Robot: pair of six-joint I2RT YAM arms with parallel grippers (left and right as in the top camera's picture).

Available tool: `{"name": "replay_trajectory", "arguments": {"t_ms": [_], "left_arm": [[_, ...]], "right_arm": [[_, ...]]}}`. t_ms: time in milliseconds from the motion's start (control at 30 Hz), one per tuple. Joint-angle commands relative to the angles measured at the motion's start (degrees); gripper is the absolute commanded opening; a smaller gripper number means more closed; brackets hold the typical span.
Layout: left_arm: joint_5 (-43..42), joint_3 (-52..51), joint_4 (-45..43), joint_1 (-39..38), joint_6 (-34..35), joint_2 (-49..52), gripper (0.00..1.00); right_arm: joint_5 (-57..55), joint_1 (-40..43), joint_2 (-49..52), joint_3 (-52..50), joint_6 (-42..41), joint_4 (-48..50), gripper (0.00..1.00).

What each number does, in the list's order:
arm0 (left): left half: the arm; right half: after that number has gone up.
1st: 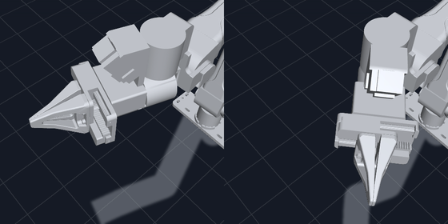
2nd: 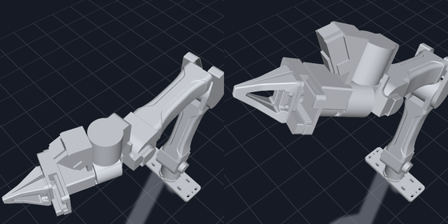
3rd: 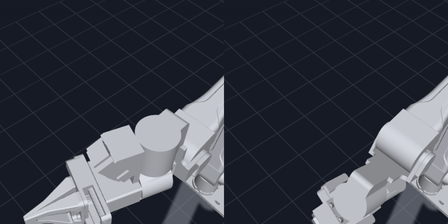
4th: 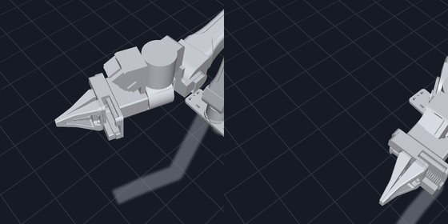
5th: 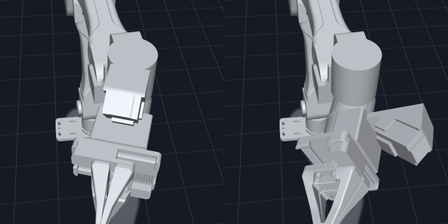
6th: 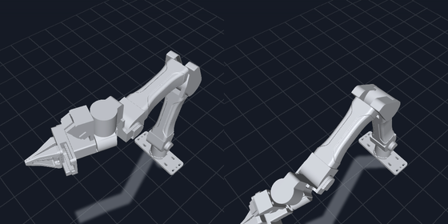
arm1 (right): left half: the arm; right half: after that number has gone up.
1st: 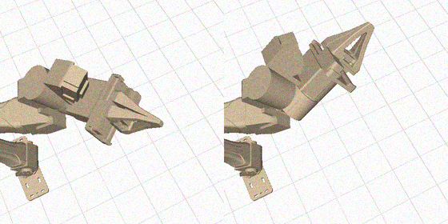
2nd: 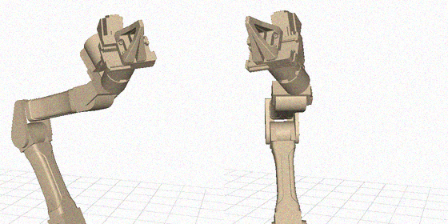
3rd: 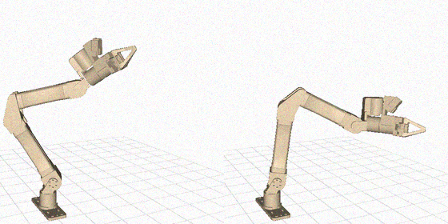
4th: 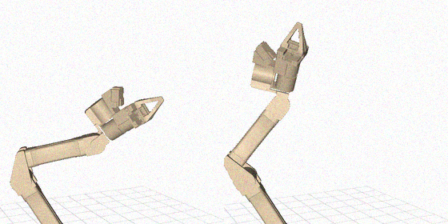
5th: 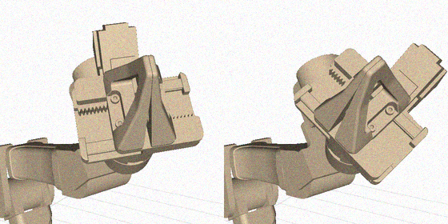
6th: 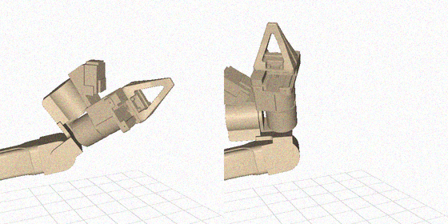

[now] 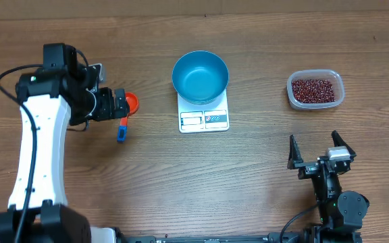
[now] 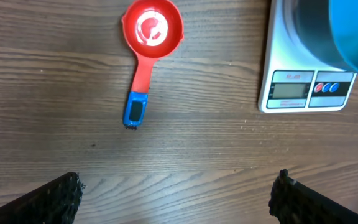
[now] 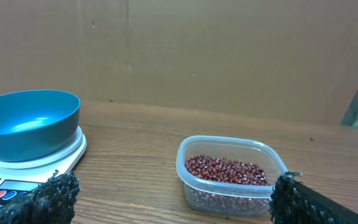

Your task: Scoop item into bowl and weigh 150g on scale

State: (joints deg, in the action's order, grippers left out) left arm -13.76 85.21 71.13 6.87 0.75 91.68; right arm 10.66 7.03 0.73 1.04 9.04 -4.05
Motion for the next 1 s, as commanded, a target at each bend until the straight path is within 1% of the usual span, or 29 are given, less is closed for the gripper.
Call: {"name": "replay_trajectory", "arguments": {"t_ms": [0, 167, 233, 633, 967], "left_arm": [[-0.8, 3.5, 0.4, 0.3, -2.1, 3.1, 0.99], [-0.5, 5.7, 0.3, 0.3, -2.6, 5.8, 0.99], [1.1, 6.4, 0.3, 0.3, -2.5, 6.4, 0.99], [4.4, 7.3, -0.1, 1.2, -2.5, 7.8, 0.99], [4.8, 7.3, -1.2, 2.1, -2.5, 8.1, 1.00]], "right_arm": [[-0.1, -0.2, -0.6, -0.6, 0.0, 0.3, 1.00], [-0.1, -0.2, -0.6, -0.6, 0.0, 0.3, 1.00], [-0.1, -0.2, -0.6, -0.6, 0.0, 0.3, 1.00], [-0.1, -0.2, -0.6, -0.6, 0.0, 0.3, 1.00], [-0.1, -0.2, -0.6, -0.6, 0.0, 0.3, 1.00]]}}
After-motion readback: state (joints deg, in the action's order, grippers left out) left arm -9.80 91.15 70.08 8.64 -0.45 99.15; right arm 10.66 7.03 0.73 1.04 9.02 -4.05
